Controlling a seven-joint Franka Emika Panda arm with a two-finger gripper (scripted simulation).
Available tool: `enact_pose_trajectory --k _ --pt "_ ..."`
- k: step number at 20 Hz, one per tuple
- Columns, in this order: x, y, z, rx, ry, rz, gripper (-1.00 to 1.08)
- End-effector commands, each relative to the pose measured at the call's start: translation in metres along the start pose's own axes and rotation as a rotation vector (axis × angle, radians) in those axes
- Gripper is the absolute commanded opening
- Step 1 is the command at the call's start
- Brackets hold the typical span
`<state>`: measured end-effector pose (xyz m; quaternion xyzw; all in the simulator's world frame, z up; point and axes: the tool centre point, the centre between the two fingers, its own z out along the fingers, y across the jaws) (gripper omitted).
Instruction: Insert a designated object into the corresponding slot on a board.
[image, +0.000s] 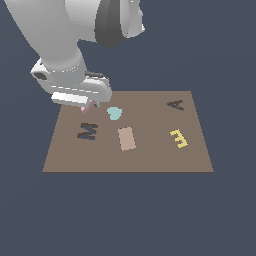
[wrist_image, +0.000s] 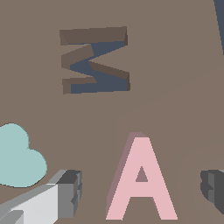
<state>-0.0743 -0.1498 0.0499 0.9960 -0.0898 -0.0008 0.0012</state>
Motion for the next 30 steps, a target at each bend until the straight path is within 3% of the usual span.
enact_pose_trajectory --k 1,8,9,30 --pt "0.000 0.000 0.004 0.001 0.000 0.000 1.00" --pt "0.000 0.001 0.020 0.002 0.001 0.000 1.00" --pt "0.000 0.001 0.020 0.002 0.001 0.000 -1.00" --pt "-0.004 -0.002 0.016 0.003 0.001 0.022 -1.00"
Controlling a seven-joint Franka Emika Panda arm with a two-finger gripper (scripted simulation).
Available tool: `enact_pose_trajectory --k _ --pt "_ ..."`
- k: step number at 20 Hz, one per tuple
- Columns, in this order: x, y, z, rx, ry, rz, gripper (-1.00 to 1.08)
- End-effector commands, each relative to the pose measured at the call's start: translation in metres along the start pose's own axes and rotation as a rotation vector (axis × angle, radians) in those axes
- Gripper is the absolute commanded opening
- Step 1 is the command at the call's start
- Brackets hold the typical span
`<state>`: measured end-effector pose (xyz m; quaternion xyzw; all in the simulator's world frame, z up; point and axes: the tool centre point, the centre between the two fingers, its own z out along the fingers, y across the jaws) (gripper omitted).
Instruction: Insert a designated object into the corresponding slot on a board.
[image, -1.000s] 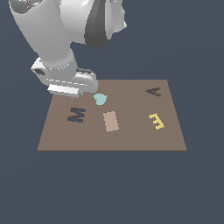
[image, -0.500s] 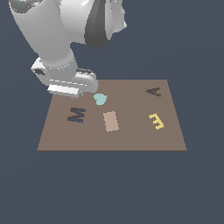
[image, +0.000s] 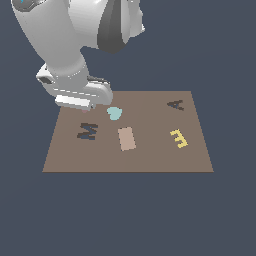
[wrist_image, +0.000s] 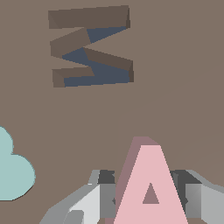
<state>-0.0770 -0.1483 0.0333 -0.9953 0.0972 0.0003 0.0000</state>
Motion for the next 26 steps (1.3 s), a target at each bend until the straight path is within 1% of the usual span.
enact_pose_trajectory --k 1,7,14,19,26 --pt "-0.003 -0.002 0.000 0.000 0.000 0.015 -1.00" --pt "-0.017 -0.012 -0.001 0.000 0.000 0.088 -1.00" --pt "-0.041 -0.033 -0.001 0.000 0.000 0.221 -1.00" --pt "-0.061 -0.055 -0.002 0.000 0.000 0.344 -1.00" --pt "-0.085 -0.095 -0.003 0.000 0.000 0.539 -1.00"
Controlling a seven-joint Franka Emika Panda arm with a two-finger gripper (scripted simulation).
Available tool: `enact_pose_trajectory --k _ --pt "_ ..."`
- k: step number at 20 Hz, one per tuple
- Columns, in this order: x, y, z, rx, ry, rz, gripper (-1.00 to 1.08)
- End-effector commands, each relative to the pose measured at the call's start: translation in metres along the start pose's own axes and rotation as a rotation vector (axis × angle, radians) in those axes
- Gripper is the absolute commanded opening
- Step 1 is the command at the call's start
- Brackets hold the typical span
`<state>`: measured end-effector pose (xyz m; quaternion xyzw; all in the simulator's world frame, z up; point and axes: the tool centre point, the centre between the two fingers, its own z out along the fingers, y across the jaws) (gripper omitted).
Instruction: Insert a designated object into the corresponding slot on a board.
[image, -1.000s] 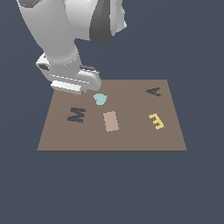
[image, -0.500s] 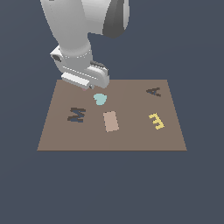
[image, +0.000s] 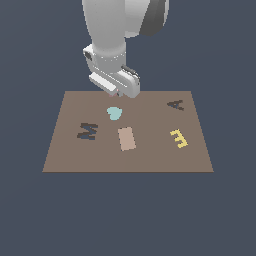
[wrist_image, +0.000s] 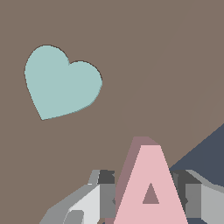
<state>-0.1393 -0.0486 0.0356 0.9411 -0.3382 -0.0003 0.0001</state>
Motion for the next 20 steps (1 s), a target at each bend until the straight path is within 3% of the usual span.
enact_pose_trajectory --k 1,20 --pt "-0.014 -0.009 0.000 0.000 0.000 0.070 -1.00" --pt "-0.087 -0.106 -0.003 0.001 0.000 0.568 -1.00"
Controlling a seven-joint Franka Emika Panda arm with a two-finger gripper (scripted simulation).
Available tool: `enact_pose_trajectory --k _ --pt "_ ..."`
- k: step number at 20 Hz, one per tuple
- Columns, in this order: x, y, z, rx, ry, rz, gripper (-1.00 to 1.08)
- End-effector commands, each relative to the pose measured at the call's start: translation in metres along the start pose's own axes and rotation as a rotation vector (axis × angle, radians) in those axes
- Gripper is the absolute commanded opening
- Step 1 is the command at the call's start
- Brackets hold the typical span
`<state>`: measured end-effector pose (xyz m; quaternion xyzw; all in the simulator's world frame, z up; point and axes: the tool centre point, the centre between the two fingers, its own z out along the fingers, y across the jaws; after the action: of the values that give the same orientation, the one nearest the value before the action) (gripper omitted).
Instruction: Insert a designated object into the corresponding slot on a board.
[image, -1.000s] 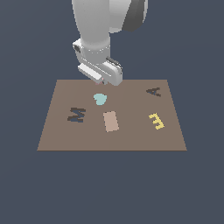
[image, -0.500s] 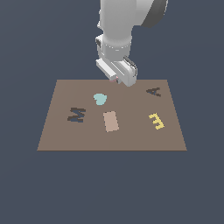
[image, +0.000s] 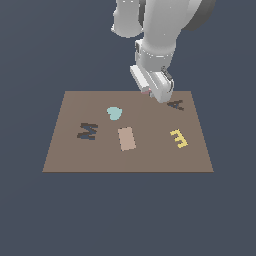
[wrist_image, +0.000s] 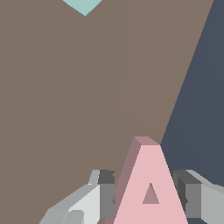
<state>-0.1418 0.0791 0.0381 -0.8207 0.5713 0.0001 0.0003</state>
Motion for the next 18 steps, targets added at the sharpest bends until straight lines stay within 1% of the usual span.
enact_pose_trajectory --k 1,9,18 --pt "-0.013 -0.010 0.000 0.000 0.000 0.068 -1.00" --pt "-0.046 -0.043 -0.001 0.001 0.000 0.253 -1.00" --pt "-0.065 -0.073 -0.002 0.001 0.000 0.396 -1.00"
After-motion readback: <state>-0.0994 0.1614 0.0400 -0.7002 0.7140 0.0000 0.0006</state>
